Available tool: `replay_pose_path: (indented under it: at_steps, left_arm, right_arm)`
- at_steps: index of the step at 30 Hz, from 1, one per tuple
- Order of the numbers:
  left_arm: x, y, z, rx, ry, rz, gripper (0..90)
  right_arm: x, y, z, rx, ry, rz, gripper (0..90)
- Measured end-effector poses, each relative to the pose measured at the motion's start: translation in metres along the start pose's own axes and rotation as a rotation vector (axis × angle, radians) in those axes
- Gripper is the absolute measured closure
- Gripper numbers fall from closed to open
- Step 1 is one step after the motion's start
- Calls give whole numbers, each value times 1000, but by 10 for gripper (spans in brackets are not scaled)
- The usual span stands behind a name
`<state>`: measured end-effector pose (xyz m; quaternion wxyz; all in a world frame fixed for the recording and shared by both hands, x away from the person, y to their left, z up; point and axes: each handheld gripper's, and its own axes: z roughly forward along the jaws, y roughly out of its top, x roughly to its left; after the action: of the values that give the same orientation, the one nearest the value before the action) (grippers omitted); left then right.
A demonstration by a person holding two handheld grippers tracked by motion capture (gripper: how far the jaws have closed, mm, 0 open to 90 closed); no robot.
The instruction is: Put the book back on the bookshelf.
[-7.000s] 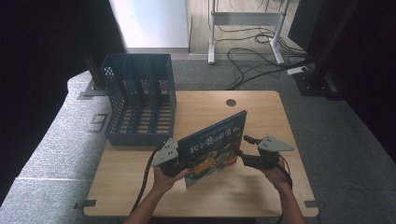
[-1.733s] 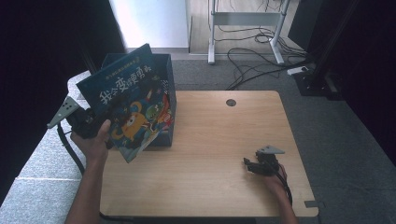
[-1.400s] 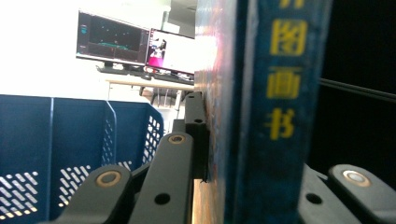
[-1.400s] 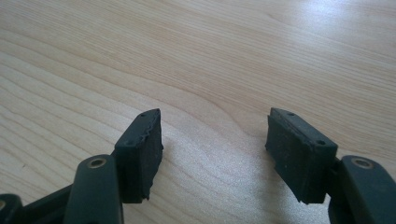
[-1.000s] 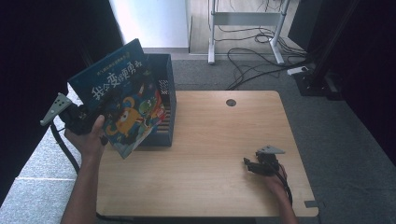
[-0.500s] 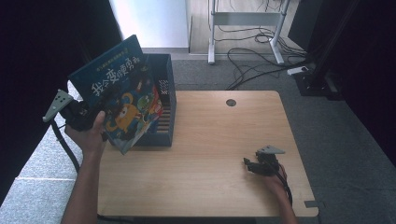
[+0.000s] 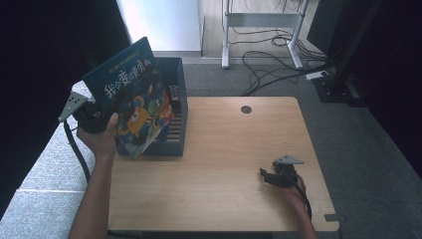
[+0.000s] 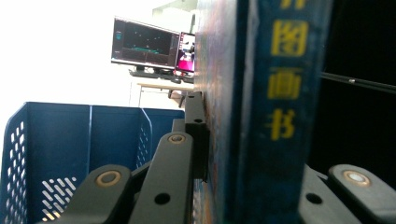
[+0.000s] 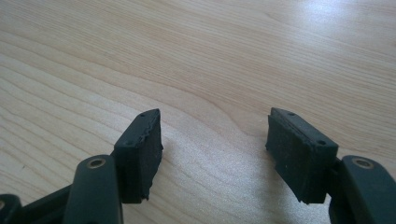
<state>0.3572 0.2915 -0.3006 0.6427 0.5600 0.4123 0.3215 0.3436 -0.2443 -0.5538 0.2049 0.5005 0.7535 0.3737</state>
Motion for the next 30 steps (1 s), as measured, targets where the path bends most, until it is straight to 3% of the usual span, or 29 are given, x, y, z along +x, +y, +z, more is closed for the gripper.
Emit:
replay_pose_path:
  at_steps: [19, 30]
  left_arm:
    - [1, -7, 20, 36, 8, 3, 826]
    - [0, -10, 31, 27, 36, 13, 826]
  right_arm:
    - [1, 0, 0, 1, -8, -11, 351]
    - [1, 0, 0, 2, -12, -12, 353]
